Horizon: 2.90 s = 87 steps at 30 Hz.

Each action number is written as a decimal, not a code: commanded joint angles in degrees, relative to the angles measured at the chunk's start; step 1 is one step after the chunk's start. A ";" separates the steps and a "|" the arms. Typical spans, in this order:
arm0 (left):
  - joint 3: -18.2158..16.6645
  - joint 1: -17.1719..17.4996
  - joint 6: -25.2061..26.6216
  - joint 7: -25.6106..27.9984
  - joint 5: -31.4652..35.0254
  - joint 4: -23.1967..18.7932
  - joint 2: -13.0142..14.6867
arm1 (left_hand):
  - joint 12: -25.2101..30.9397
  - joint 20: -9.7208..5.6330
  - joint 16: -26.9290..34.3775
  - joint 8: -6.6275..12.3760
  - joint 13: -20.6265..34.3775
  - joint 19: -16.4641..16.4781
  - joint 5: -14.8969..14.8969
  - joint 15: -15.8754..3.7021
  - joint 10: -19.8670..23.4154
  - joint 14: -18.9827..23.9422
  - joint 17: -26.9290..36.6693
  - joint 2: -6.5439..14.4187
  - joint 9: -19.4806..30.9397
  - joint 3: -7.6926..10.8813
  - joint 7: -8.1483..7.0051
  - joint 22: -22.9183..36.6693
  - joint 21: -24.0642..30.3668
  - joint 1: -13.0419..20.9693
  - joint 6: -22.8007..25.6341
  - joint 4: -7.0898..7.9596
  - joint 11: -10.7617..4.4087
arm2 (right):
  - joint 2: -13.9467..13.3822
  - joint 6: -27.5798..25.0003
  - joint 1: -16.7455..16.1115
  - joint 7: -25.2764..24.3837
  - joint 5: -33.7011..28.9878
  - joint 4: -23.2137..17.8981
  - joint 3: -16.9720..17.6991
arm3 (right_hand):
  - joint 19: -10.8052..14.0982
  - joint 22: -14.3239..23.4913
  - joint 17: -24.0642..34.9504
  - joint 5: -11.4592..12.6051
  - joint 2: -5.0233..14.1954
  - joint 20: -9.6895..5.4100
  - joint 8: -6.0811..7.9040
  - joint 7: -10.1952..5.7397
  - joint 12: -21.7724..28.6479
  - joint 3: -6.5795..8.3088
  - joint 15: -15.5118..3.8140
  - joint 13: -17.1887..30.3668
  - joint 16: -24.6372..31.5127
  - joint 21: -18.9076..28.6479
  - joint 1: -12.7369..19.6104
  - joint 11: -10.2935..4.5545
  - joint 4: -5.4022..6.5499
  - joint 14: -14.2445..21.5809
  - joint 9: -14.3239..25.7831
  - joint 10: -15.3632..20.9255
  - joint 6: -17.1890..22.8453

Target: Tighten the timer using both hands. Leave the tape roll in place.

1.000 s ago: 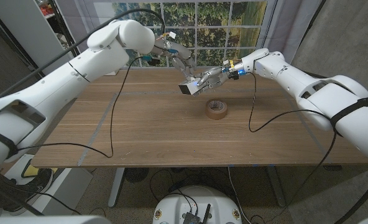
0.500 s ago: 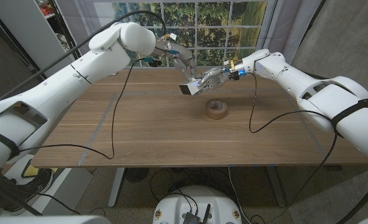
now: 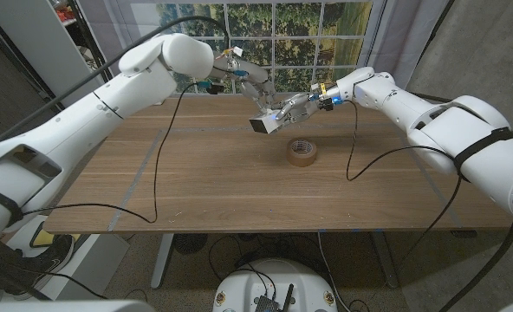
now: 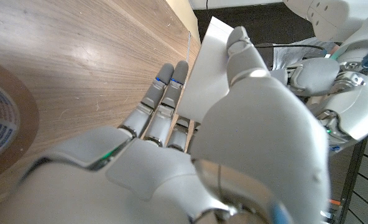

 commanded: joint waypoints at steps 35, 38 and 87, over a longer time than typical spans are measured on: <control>-7.69 6.58 -12.18 11.03 -1.69 2.70 2.54 | 0.32 -0.98 1.28 -4.36 0.76 0.79 -0.21 -3.66 0.84 1.67 1.98 0.83 1.18 -0.85 -8.39 1.54 3.50 -1.31 -2.88 3.55 2.90 | 4.68 -0.07 1.18 -5.61 -1.40 11.31 4.11 | -2.36 -0.05 1.52 0.10 5.48 -7.52 -0.46 -4.48 0.91 2.87 -9.08 9.26 -0.34 0.23 1.89 -3.64 2.43 -2.11 1.45 5.92 8.44; -8.86 8.68 -10.62 13.56 -2.03 1.79 3.00 | 0.26 -1.01 0.99 -4.89 1.13 0.25 -0.80 -3.52 0.13 1.10 2.03 -0.74 1.21 -2.67 -7.59 1.57 3.70 -4.18 -4.02 5.06 3.71 | 4.45 -0.19 0.99 -5.56 -0.86 11.32 4.84 | -2.37 -0.06 1.56 0.08 5.44 -7.46 -0.48 -4.37 0.81 2.84 -9.08 9.35 -0.35 0.30 1.74 -3.54 2.53 -2.07 1.48 5.87 8.56; -7.38 6.70 -9.88 13.91 -1.41 3.44 2.69 | 0.26 -0.16 0.49 -4.61 2.44 -1.24 -0.68 -2.66 -1.62 0.28 1.64 -2.02 2.25 -4.68 -6.53 1.05 4.34 -4.50 -3.68 4.50 3.40 | 5.89 -9.35 -0.19 -0.80 3.12 11.51 10.86 | -1.78 -0.18 1.32 0.17 5.23 -7.02 -0.99 -3.57 -0.28 2.89 -9.02 9.63 -0.78 1.38 0.46 -2.73 2.91 -1.01 2.01 7.23 9.38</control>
